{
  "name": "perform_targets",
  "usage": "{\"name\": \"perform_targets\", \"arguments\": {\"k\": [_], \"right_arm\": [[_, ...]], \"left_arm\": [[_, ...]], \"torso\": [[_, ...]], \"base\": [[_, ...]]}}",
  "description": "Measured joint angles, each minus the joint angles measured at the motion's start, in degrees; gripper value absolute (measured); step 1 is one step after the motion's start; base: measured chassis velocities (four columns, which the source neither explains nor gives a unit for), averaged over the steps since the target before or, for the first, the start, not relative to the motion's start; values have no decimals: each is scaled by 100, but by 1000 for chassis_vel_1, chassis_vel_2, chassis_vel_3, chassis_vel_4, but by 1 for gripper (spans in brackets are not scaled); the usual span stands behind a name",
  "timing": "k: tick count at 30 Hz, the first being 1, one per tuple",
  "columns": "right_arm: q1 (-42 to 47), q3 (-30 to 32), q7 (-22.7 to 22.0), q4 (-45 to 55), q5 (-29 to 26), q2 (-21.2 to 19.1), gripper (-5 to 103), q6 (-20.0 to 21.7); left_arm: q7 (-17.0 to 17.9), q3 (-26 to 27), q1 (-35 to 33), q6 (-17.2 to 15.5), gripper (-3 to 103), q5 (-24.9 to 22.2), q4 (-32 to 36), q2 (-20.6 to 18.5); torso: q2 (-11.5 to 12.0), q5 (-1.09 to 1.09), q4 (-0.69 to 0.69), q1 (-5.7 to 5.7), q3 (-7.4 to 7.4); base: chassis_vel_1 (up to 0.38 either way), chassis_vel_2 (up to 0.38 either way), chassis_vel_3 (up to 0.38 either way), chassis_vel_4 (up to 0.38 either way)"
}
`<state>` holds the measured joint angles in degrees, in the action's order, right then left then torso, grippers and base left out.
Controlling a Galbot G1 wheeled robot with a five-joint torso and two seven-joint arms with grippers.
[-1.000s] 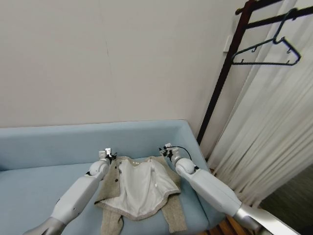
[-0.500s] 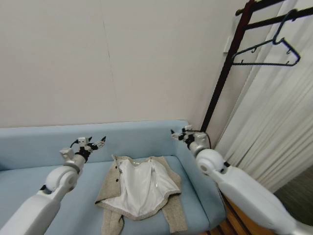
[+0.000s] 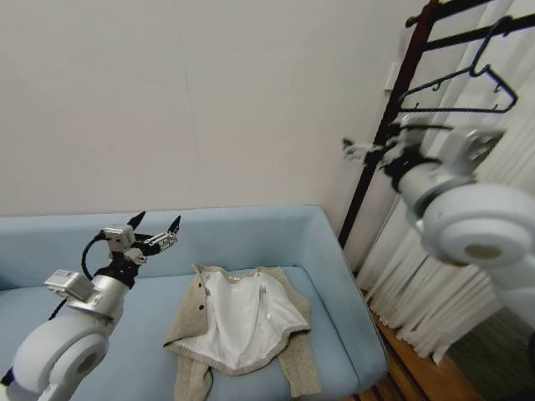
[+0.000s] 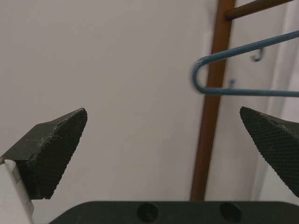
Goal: Pick up the clothes from the sofa and hang them on the clothes hanger.
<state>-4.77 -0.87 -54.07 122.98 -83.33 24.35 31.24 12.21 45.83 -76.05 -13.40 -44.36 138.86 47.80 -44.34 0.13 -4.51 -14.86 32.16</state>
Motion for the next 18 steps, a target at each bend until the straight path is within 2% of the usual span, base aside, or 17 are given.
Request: {"name": "perform_targets", "arguments": {"k": [5, 10, 11, 15, 18], "right_arm": [[-263, -84, 246, -449, 112, -50, 100, 97], [-1176, -716, 624, -1094, 204, 101, 100, 113], [-1726, -1155, 726, -1461, 271, 304, 100, 127], [-2531, -1787, 504, -1986, 235, 684, 100, 189], [-3740, -3070, -94, -2733, 6, 1103, 100, 219]], "left_arm": [[4, 28, -7, 0, 100, 86, -50, 16], [6, -60, 60, 0, 100, 119, -194, 22], [6, -133, 115, 1, 100, 136, -260, 22], [5, -233, 180, 0, 100, 153, -314, 22], [12, -243, 237, 0, 100, 152, -368, 13]], "torso": [[1, -2, 4, -1, 0], [1, -5, 5, -1, 0], [1, -4, 2, 0, 0], [2, -5, 6, -1, 2], [2, -9, 9, -1, 1]], "base": [[0, 0, 0, 0], [0, 0, 0, 0], [0, 0, 0, 0], [0, 0, 0, 0], [0, 0, 0, 0]]}}
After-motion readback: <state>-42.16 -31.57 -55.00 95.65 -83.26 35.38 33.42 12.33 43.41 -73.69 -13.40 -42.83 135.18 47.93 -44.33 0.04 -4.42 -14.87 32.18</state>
